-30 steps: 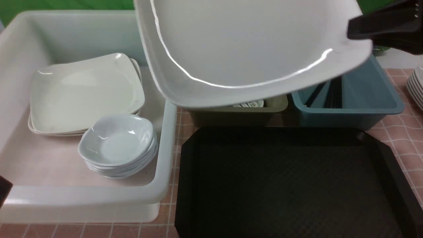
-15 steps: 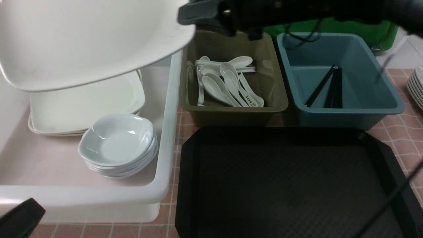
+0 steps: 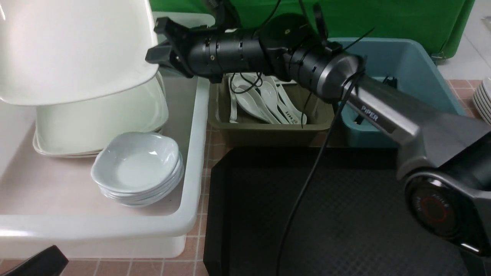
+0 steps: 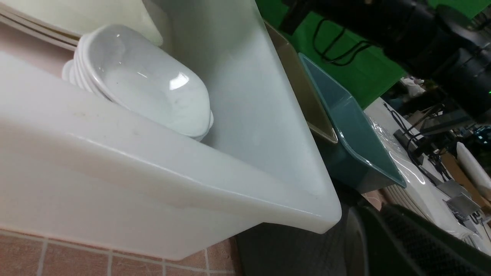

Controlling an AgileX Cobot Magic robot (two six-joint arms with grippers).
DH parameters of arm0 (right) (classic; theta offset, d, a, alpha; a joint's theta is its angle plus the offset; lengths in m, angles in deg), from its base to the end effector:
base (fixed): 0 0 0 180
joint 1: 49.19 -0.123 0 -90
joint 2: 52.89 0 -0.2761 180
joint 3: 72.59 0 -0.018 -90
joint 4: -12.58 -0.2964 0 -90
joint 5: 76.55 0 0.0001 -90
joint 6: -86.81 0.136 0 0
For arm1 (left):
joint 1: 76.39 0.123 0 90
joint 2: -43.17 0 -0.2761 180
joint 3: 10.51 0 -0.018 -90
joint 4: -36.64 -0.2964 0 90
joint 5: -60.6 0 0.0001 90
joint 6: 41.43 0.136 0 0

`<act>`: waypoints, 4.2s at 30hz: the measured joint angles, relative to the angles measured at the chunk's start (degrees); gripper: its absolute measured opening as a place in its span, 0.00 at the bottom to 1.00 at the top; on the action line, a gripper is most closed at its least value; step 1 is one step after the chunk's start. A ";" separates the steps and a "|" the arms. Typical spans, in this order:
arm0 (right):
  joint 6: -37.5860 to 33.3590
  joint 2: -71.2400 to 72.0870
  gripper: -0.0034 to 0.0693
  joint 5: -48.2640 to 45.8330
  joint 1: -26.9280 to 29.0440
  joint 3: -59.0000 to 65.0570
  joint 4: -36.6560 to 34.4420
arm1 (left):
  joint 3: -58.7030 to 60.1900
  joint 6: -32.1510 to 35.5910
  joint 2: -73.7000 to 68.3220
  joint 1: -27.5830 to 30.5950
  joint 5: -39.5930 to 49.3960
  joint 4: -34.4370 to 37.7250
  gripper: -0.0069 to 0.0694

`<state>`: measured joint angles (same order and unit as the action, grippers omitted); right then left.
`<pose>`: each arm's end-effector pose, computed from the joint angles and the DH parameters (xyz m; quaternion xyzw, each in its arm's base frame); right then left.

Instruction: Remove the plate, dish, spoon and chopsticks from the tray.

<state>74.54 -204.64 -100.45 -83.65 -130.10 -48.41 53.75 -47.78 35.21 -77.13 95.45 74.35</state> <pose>0.5186 0.4144 0.2138 -0.0248 0.7945 0.4923 0.3548 0.1277 -0.0492 0.2443 -0.1407 0.7551 -0.3403 0.5424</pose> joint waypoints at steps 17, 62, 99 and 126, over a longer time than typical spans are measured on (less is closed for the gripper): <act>0.00 -1.72 0.32 3.09 -1.43 -0.81 10.33 | 0.00 0.13 0.00 0.00 0.00 -0.11 0.12; 2.24 49.39 0.09 -41.06 -0.99 1.39 55.71 | -0.05 0.20 0.00 0.00 -0.29 -0.35 0.12; 15.16 121.92 0.09 28.27 -0.99 112.68 68.35 | -0.05 0.22 0.00 0.00 -2.62 -4.44 0.12; 15.25 125.53 0.16 24.60 0.62 112.74 68.35 | -0.05 2.64 0.00 0.00 -12.66 -19.79 0.12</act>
<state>89.80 -79.11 -75.85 -83.03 -17.36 19.95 53.70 -45.14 35.21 -77.13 82.80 54.57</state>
